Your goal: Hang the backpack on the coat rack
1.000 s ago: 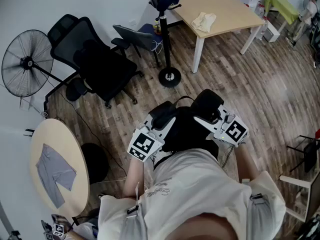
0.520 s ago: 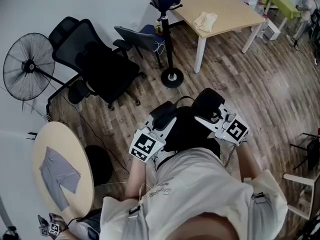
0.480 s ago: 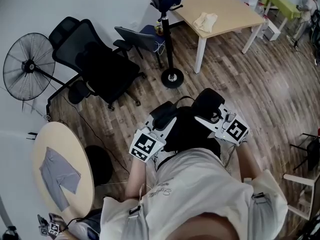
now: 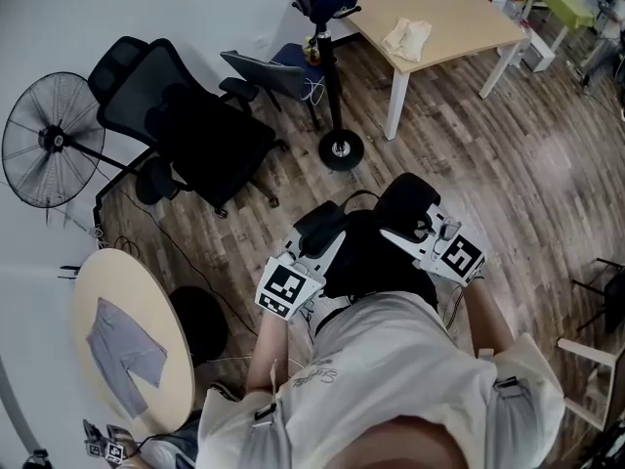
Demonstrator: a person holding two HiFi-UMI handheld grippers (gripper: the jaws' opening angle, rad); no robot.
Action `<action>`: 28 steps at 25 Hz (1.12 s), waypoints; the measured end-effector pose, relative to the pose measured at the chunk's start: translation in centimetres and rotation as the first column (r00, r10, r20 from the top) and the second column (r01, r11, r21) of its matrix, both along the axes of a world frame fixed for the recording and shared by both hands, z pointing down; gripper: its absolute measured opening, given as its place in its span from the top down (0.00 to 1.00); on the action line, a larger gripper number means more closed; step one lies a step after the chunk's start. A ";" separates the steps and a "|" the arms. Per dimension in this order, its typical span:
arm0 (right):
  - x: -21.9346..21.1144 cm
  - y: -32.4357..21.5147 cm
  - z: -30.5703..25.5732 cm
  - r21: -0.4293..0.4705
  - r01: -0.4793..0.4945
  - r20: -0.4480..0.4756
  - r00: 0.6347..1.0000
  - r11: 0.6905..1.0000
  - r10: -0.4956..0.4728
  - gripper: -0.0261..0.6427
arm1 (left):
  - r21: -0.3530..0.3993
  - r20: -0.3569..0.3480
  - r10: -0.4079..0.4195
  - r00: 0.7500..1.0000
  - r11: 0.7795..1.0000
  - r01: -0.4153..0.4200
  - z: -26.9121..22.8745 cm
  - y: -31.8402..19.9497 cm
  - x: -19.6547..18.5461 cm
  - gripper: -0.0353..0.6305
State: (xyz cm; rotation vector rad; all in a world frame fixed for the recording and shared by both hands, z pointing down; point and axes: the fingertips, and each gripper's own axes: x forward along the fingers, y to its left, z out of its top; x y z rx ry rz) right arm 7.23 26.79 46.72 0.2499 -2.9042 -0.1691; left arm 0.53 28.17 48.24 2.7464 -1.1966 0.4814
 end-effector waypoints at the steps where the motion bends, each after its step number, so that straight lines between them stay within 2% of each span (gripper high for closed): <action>1: -0.1 -0.8 0.3 -0.002 0.002 -0.002 1.000 1.000 -0.002 0.78 | -0.007 0.001 -0.001 1.000 1.000 0.001 0.2 -0.8 -0.1 0.86; 9: -0.9 -8.9 0.8 0.005 0.012 -0.008 1.000 1.000 -0.012 0.78 | -0.054 0.014 -0.005 1.000 0.999 0.005 0.5 -9.1 -1.2 0.86; 17: -2.6 -18.4 -0.1 0.033 0.040 0.017 0.999 0.999 -0.040 0.78 | -0.012 0.049 -0.007 0.999 1.000 0.008 -0.3 -18.7 -2.8 0.86; 21: -4.3 -22.7 0.1 0.064 0.041 0.001 0.999 0.997 -0.042 0.79 | -0.004 0.053 -0.024 0.998 1.000 0.024 -0.1 -22.9 -4.6 0.86; 28: -7.9 -30.3 0.2 0.057 -0.016 -0.025 1.000 0.998 0.017 0.79 | 0.005 0.054 0.010 0.998 1.000 -0.010 0.1 -30.6 -8.1 0.86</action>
